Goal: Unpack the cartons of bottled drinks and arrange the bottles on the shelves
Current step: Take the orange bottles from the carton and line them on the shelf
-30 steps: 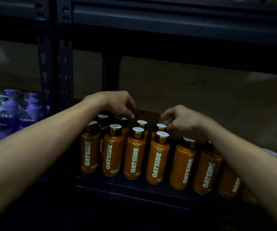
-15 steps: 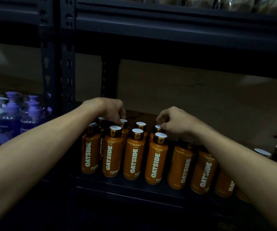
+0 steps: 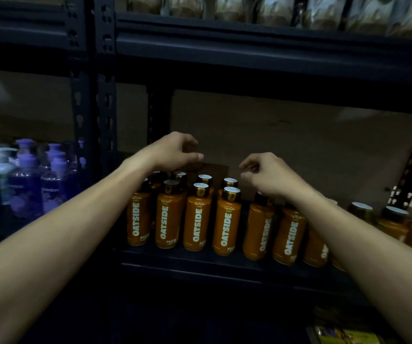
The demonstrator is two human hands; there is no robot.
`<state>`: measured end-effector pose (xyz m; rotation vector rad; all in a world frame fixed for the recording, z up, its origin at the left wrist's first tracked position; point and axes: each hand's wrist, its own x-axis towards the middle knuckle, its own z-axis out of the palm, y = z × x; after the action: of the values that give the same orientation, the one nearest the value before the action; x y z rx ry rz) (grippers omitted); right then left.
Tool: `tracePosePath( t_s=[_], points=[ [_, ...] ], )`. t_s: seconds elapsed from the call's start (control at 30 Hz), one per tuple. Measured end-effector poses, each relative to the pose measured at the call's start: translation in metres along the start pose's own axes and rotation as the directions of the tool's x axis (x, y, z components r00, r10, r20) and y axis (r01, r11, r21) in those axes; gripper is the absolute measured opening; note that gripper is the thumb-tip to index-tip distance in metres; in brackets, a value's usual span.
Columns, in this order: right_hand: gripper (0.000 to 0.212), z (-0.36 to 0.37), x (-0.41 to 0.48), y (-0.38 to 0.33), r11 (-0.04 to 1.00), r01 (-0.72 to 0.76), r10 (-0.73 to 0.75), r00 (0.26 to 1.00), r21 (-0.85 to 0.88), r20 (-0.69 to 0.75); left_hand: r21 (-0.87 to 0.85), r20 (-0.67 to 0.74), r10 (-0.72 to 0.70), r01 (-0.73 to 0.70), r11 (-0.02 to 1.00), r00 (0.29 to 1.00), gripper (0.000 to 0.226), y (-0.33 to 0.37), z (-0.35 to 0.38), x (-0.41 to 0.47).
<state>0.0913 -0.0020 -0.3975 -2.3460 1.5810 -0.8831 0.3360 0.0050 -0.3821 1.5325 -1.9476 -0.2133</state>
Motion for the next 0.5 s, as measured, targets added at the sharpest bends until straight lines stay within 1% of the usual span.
tracePosePath(
  t_s=[0.03,0.1,0.23,0.4,0.5],
  points=[
    [0.025,-0.002,-0.004,-0.001,1.0,0.003,-0.004,1.0,-0.007,-0.019,-0.028,-0.032,0.032,-0.033,0.999,0.999,0.05,0.005,0.003,-0.006],
    [0.025,-0.012,-0.027,-0.001,1.0,0.001,-0.002,0.997,-0.021,-0.072,-0.05,-0.043,0.109,-0.112,0.992,0.993,0.047,0.023,0.012,-0.023],
    [0.028,-0.025,-0.075,0.004,0.999,-0.007,0.0,0.991,-0.054,-0.13,-0.132,-0.069,0.213,-0.221,0.966,0.975,0.046,0.054,0.041,-0.06],
    [0.031,-0.038,-0.147,0.025,0.992,-0.11,0.1,0.986,-0.068,-0.134,-0.18,0.008,0.286,-0.28,0.943,0.958,0.04,0.081,0.093,-0.098],
    [0.032,-0.043,-0.191,0.044,0.977,-0.189,0.175,0.976,-0.099,-0.131,-0.227,0.096,0.304,-0.277,0.934,0.948,0.041,0.1,0.127,-0.118]
  ],
)
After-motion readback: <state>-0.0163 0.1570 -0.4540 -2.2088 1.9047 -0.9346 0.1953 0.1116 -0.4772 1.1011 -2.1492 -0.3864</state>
